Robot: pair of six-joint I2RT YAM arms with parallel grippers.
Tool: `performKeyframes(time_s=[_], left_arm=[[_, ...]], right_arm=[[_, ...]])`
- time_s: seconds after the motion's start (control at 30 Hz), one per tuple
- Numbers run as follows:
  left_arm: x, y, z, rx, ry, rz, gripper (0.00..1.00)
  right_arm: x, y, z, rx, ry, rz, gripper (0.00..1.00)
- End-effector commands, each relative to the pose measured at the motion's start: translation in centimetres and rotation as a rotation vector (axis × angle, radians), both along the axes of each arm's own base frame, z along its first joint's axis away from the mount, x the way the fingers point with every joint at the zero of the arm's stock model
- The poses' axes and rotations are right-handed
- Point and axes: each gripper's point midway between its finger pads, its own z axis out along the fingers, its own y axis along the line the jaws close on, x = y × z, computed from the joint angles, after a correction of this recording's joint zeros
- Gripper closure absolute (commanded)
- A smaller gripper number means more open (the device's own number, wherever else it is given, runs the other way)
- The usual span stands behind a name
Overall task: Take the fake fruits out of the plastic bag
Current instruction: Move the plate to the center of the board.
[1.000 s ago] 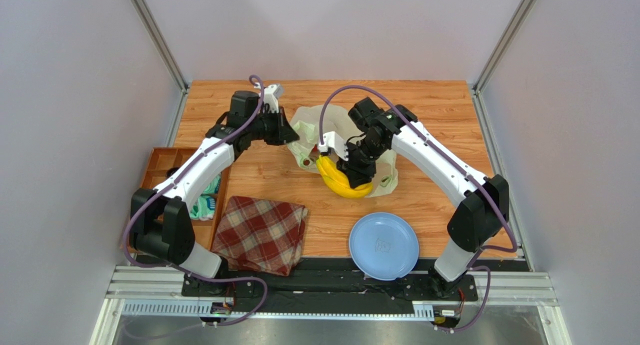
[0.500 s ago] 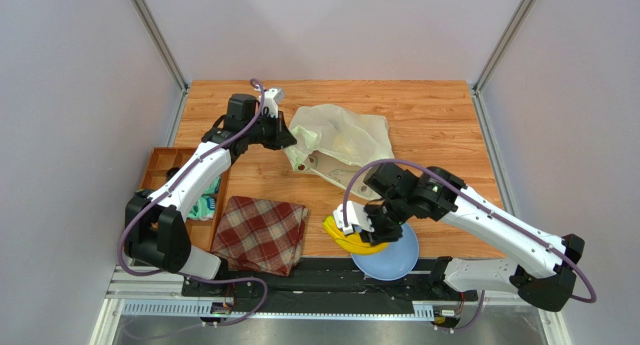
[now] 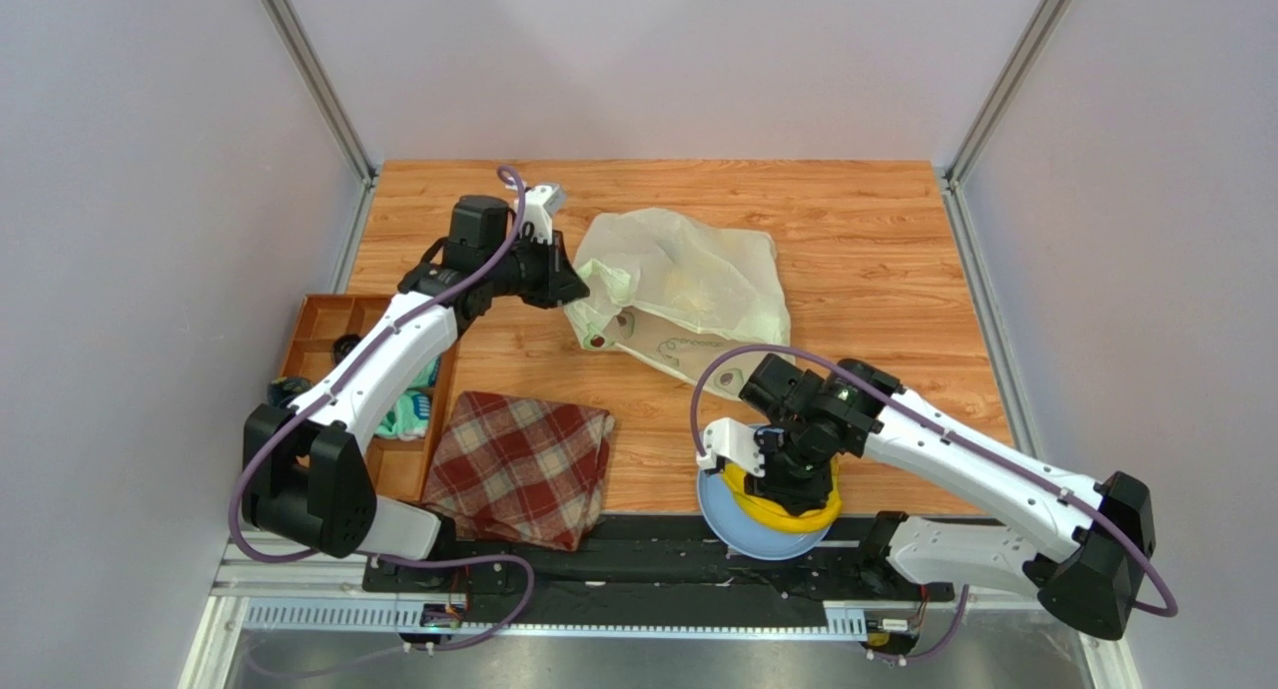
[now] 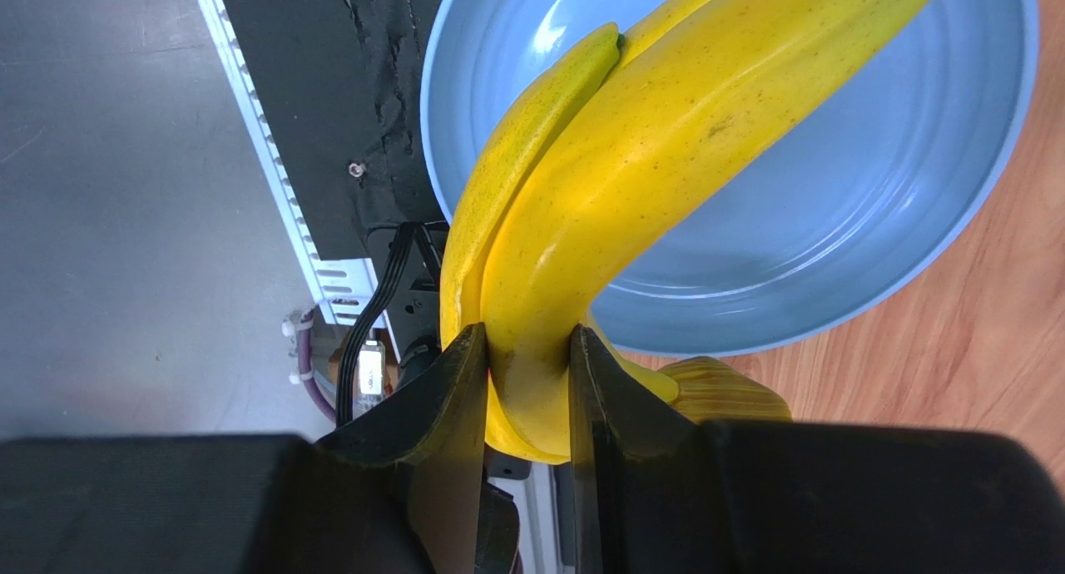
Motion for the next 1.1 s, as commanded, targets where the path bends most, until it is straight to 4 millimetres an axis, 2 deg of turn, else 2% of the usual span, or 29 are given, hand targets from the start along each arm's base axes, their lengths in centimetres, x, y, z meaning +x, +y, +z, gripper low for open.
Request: performKeyframes(time_s=[0.0,0.13,0.2,0.3,0.37,0.43,0.53,0.6,0.63,0.67,0.7,0.77,0.87,0.97,1.03,1.07], left_arm=[[-0.7,0.4,1.5,-0.005,-0.047,-0.006,1.00],[-1.0,0.4,1.3,-0.012,-0.032,0.003,1.00],[-1.3,0.4,1.2,-0.019,-0.023,0.004,1.00],[-1.4,0.5,0.9,-0.022,-0.017,0.013,1.00],[-1.5,0.5,0.7,-0.024,-0.013,0.015,1.00],[-1.5,0.5,0.6,-0.024,-0.009,0.014,1.00],[-1.4,0.4,0.6,-0.022,-0.008,0.013,1.00],[-1.2,0.4,0.4,-0.016,-0.007,0.011,1.00],[-1.1,0.4,0.5,-0.013,-0.010,0.009,1.00],[-1.0,0.4,0.5,-0.007,-0.016,0.007,1.00],[-0.9,0.4,0.5,-0.005,-0.018,0.007,1.00],[-0.6,0.4,0.6,0.002,-0.022,0.008,1.00],[0.0,0.2,0.5,-0.008,-0.022,0.009,1.00],[0.6,-0.2,0.6,-0.024,-0.019,0.010,1.00],[1.0,-0.4,0.8,-0.023,-0.021,0.007,1.00],[1.1,-0.4,0.8,-0.020,-0.020,0.006,1.00]], right_arm=[[1.2,1.2,-0.1,0.001,-0.021,-0.045,0.89],[1.2,2.0,-0.7,-0.063,0.047,-0.120,0.93],[1.1,3.3,-0.3,-0.050,0.096,-0.158,0.92],[2.3,3.9,-0.5,-0.090,0.056,-0.240,0.92],[2.3,4.8,-0.3,-0.064,0.084,-0.245,0.94],[3.3,5.4,-0.5,-0.069,0.059,-0.269,0.96],[4.0,6.4,-2.0,-0.117,0.086,-0.286,0.98],[5.0,7.2,-3.1,-0.129,0.095,-0.362,0.99],[5.7,7.4,-3.8,-0.135,0.094,-0.390,1.00],[7.2,8.0,-3.8,-0.096,0.062,-0.426,1.00],[8.5,7.9,-3.8,-0.098,0.009,-0.448,1.00],[11.4,8.1,-3.0,-0.074,-0.056,-0.501,1.00],[15.4,7.7,-2.4,-0.059,-0.131,-0.567,1.00],[19.0,6.8,-2.7,-0.061,-0.189,-0.618,1.00],[20.9,6.9,-2.0,-0.042,-0.215,-0.644,1.00],[21.2,7.0,-1.9,-0.038,-0.218,-0.641,1.00]])
